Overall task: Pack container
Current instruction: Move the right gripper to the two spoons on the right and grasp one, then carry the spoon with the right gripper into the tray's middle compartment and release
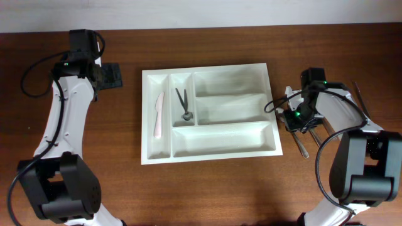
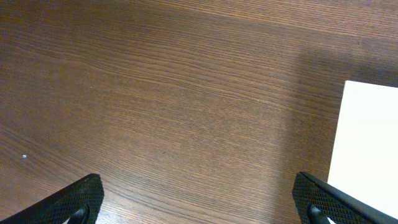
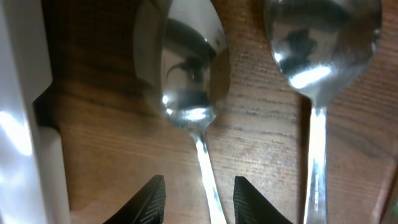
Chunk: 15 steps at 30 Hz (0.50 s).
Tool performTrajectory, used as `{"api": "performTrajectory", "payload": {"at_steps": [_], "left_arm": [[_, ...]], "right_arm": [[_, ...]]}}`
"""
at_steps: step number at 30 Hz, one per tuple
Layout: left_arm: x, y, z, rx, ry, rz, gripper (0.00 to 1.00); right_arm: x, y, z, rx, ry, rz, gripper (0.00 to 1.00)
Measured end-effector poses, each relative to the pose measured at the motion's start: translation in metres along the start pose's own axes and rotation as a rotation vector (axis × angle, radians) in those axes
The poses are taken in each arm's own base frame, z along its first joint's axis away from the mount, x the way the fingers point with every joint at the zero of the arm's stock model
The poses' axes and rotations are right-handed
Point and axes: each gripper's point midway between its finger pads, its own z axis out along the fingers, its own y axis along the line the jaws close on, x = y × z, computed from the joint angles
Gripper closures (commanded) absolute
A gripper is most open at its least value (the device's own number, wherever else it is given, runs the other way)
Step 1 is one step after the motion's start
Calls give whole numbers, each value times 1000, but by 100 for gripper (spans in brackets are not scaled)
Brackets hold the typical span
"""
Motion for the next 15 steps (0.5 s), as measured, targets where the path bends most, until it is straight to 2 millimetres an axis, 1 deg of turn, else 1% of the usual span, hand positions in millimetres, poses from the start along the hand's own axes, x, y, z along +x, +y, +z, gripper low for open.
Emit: {"api": "performTrajectory", "payload": {"at_steps": [6,9,10,11,14,15], "left_arm": [[0,0,0,0,0,0,1],[0,0,0,0,0,0,1],[0,0,0,0,0,0,1],[0,0,0,0,0,0,1],[0,0,0,0,0,0,1],[0,0,0,0,0,0,1]], "right_arm": [[-4,-2,12,-1,3,-3,66],[-4,-2,20,-4,14,-2,73],[-4,-2,23,-6,21,-5,78],[-6,-3,23,-4,15,-5,80],[-8,-4,23,-2,10,-12,96],[-9,-4,23,-3,7,-7,96]]}}
